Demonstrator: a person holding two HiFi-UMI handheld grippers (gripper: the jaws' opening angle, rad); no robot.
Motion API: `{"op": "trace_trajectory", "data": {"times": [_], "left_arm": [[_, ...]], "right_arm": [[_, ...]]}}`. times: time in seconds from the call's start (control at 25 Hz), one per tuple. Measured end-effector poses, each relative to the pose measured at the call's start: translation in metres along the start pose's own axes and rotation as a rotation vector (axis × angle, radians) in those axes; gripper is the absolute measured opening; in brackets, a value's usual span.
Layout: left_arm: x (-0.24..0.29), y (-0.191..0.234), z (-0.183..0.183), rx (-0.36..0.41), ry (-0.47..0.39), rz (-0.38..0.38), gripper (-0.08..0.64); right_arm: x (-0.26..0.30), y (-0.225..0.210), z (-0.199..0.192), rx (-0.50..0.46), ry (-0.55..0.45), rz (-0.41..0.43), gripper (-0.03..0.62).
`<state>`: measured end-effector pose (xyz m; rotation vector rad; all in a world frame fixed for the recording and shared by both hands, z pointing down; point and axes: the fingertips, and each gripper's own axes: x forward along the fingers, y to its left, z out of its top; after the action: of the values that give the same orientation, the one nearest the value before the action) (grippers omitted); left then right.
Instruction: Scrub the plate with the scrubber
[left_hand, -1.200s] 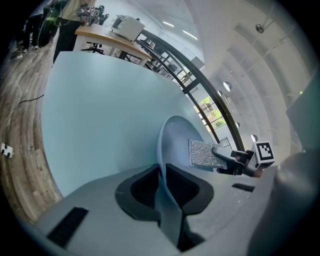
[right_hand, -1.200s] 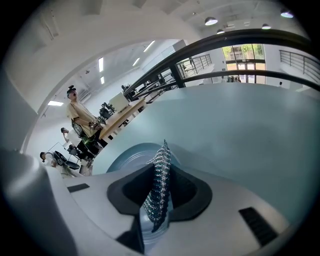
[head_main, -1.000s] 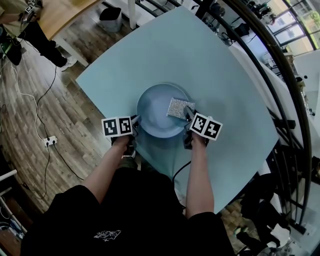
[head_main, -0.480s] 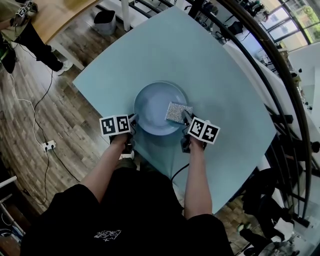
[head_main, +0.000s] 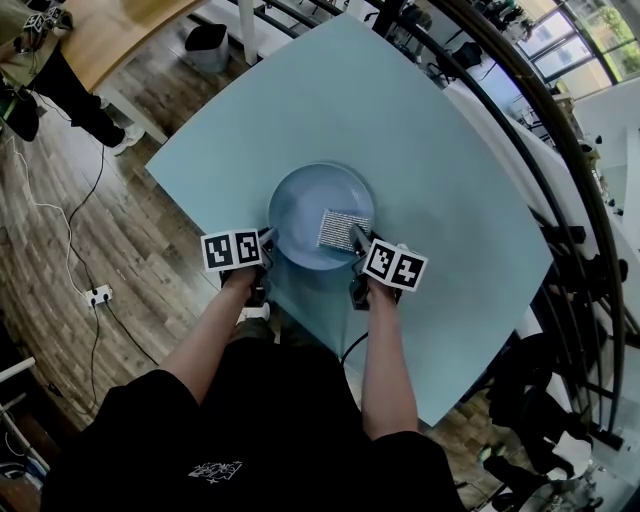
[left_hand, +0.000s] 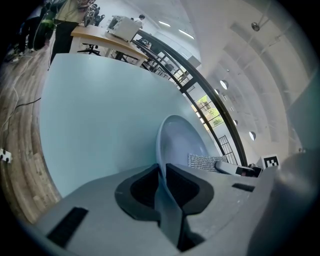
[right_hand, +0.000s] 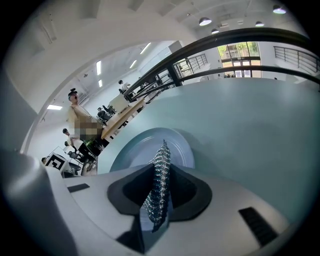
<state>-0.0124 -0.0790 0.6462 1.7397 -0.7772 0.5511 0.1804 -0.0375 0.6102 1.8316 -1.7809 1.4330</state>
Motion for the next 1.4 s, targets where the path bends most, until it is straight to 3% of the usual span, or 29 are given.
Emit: {"op": "trace_trajectory", "data": {"times": [0.6,1.0,1.4], "left_arm": [[0.000,-0.001,-0.001,-0.014,0.005,-0.019,0.052],[-0.004,0.002,0.000,0.007,0.009,-0.037,0.056],[-0.025,0.007,0.001,0.059,0.010,-0.035,0.061]], "right_arm": [[0.034,0.047,0.003,-0.023,0.007,0.057,0.086],[0.038,0.070,0.017,0.024,-0.080,0.102,0.083],[0.000,0.069,0.019,0.073,-0.183,0.102,0.081]]}}
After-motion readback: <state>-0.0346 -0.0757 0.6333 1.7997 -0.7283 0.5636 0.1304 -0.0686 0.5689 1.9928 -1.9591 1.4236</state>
